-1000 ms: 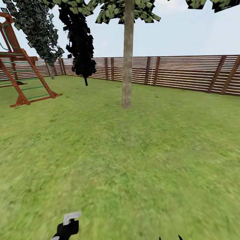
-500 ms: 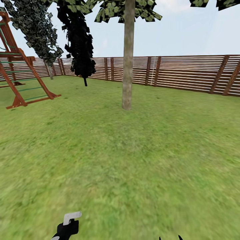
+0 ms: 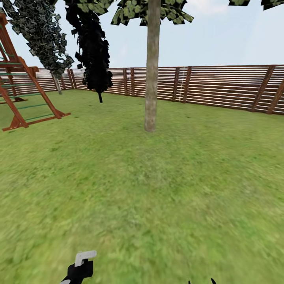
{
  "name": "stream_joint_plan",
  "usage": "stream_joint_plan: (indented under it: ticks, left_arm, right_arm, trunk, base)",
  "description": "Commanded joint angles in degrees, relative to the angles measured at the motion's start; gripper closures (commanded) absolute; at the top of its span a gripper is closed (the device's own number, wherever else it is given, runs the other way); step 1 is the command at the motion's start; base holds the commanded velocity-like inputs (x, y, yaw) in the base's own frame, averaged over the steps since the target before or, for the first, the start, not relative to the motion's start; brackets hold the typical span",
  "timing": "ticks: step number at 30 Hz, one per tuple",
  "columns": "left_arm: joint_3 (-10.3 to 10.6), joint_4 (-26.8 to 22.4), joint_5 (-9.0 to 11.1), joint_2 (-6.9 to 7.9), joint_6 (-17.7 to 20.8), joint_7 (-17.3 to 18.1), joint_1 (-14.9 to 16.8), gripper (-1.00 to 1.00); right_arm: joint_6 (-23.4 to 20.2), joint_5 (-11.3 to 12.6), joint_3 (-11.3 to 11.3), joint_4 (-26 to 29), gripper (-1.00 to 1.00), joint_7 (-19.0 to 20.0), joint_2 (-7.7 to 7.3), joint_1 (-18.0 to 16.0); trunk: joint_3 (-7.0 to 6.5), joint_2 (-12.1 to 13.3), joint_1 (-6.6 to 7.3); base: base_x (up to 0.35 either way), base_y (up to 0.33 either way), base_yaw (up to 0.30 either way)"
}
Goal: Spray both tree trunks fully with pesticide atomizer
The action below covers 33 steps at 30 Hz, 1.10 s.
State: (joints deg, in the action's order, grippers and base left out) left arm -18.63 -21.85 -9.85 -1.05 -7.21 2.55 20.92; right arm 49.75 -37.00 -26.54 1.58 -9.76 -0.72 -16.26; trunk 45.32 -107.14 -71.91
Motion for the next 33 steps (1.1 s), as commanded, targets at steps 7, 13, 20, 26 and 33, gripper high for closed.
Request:
stream_joint_plan:
  ticks: [7,13,20,26,33]
  left_arm:
    - [0.0,0.0,0.0,0.0,0.0,0.0,0.0,1.0]
    - [0.0,0.0,0.0,-0.08,-0.1,0.0,0.0,1.0]
    - [0.0,0.0,0.0,0.0,-0.1,0.0,0.0,1.0]
    - [0.0,0.0,0.0,0.0,-0.1,0.0,0.0,1.0]
    - [0.0,0.0,0.0,0.0,-0.1,0.0,0.0,1.0]
  right_arm:
    - [0.0,0.0,0.0,0.0,-1.0,0.0,0.01,0.0]
    - [0.0,0.0,0.0,0.0,-1.0,0.0,0.0,0.0]
    - [0.0,0.0,0.0,0.0,-1.0,0.0,0.0,0.0]
    - [0.0,0.0,0.0,0.0,-1.0,0.0,-0.03,0.0]
    - [0.0,0.0,0.0,0.0,-1.0,0.0,-0.01,0.0]
  trunk:
    - [0.0,0.0,0.0]
    - [0.0,0.0,0.0]
    - [0.0,0.0,0.0]
    - [0.0,0.0,0.0]
    - [0.0,0.0,0.0]
  base:
    - [0.338,0.0,0.0]
    - [0.338,0.0,0.0]
    - [0.338,0.0,0.0]
    - [0.338,0.0,0.0]
    - [0.338,0.0,0.0]
